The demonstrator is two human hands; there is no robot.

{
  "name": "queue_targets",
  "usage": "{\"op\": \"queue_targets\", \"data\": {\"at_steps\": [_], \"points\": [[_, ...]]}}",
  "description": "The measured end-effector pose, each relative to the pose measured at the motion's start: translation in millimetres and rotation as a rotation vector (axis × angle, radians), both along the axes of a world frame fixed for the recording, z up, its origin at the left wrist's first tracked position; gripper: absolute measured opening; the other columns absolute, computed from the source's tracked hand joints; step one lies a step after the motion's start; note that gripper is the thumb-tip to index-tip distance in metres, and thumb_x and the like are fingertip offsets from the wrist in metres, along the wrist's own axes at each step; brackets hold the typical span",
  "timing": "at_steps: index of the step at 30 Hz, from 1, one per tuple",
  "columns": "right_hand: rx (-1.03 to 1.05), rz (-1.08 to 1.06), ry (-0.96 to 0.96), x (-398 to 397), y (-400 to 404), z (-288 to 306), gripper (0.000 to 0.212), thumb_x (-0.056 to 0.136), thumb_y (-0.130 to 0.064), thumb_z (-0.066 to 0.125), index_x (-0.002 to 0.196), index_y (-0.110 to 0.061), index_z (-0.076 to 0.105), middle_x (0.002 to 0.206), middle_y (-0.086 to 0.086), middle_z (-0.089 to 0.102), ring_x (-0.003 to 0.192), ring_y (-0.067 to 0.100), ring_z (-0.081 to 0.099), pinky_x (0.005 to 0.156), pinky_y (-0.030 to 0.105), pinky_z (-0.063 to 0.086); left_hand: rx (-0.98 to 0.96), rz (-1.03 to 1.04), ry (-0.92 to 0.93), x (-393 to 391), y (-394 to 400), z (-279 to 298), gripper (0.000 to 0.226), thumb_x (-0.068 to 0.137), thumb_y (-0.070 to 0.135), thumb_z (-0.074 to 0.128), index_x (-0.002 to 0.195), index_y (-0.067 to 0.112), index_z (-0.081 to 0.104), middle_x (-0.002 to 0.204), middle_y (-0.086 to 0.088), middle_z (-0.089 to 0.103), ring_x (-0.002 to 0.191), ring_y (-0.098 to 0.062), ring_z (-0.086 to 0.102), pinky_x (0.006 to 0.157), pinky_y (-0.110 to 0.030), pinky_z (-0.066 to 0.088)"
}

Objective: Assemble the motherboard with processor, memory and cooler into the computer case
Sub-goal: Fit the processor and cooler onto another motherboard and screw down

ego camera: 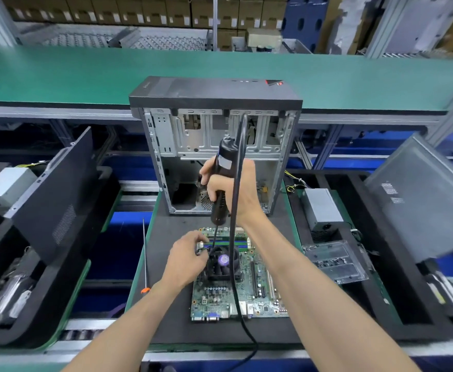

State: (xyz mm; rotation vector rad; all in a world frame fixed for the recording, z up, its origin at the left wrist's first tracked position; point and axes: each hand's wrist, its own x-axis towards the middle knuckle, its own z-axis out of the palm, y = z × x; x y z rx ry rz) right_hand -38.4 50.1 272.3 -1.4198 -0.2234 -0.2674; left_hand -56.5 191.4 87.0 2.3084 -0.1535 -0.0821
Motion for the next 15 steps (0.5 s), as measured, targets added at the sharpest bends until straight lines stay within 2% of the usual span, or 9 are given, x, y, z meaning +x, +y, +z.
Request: {"op": "queue_targets", "data": {"at_steps": [3, 5, 7, 10, 15], "points": [[0.022, -0.045, -0.007, -3, -21, 8, 0.015, 0.054, 0.003, 0.056, 0.067, 0.008, 0.061, 0.054, 0.031, 0.050, 0.048, 0.043, 0.043, 0.050, 0.033, 0.038, 0.019, -0.350, 0.059, -2, -25, 15, 0.050, 0.073, 0.040, 0.071, 0.121, 0.037, 0.060, 0.121, 0.016, 0.059, 0.118, -0.010, 0.053, 0.103, -0.036, 0.042], [-0.003, -0.081, 0.006, -10, -33, 7, 0.013, 0.056, 0.001, 0.056, 0.068, 0.006, 0.061, 0.052, 0.031, 0.048, 0.043, 0.033, 0.039, 0.049, 0.027, 0.037, 0.169, -0.522, 0.124, 1, -43, 23, 0.062, 0.069, 0.050, 0.073, 0.128, 0.038, 0.060, 0.135, 0.012, 0.055, 0.129, -0.013, 0.047, 0.113, -0.044, 0.033], [-0.026, -0.107, 0.022, -19, -43, 3, 0.010, 0.058, 0.000, 0.057, 0.066, 0.001, 0.064, 0.053, 0.032, 0.049, 0.044, 0.024, 0.042, 0.049, 0.024, 0.037, 0.266, -0.591, 0.193, 5, -54, 26, 0.052, 0.071, 0.047, 0.078, 0.121, 0.037, 0.066, 0.136, 0.013, 0.050, 0.129, -0.013, 0.045, 0.115, -0.047, 0.030], [-0.002, -0.110, 0.059, -29, -51, -7, 0.011, 0.058, 0.001, 0.057, 0.066, -0.002, 0.064, 0.052, 0.020, 0.049, 0.043, 0.021, 0.041, 0.049, 0.024, 0.035, 0.284, -0.657, 0.245, 10, -60, 26, 0.027, 0.076, 0.036, 0.081, 0.102, 0.038, 0.073, 0.122, 0.017, 0.046, 0.122, -0.014, 0.048, 0.112, -0.048, 0.032], [0.034, -0.086, 0.056, -41, -52, -16, 0.011, 0.060, -0.001, 0.057, 0.066, -0.005, 0.065, 0.051, 0.012, 0.048, 0.047, 0.023, 0.042, 0.048, 0.027, 0.035, 0.328, -0.732, 0.288, 13, -66, 27, 0.023, 0.078, 0.035, 0.081, 0.100, 0.032, 0.077, 0.124, 0.006, 0.049, 0.125, -0.021, 0.043, 0.112, -0.050, 0.032]]}}
